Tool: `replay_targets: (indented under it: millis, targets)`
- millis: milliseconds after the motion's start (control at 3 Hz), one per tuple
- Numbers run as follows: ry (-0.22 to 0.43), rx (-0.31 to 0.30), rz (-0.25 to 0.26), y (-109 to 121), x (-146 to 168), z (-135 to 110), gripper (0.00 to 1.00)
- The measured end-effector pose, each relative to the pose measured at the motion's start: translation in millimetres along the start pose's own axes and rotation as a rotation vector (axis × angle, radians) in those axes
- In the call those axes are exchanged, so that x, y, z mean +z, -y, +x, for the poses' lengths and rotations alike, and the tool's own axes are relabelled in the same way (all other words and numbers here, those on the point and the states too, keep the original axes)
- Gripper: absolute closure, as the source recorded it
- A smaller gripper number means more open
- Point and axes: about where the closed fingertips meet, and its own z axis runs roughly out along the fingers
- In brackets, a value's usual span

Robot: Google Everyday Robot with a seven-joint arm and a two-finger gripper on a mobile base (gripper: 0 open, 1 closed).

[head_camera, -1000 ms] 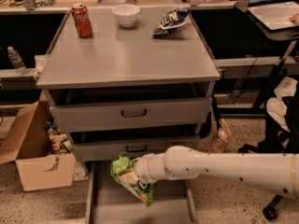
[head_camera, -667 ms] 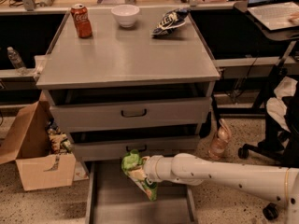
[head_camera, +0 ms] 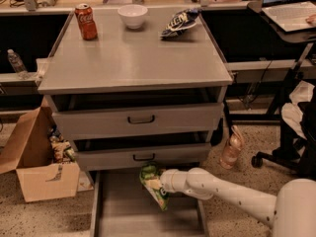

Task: Place green rice chip bag into bottom drawer

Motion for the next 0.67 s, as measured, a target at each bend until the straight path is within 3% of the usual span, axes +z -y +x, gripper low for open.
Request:
replay_targets:
  millis: [333,667]
  targets:
    - [-0.026,0.156,-0.052,-1.2,38.1,88.0,1.00]
    - [-0.040,0.283,-0.090,-18.4,58.0,160.6,0.74]
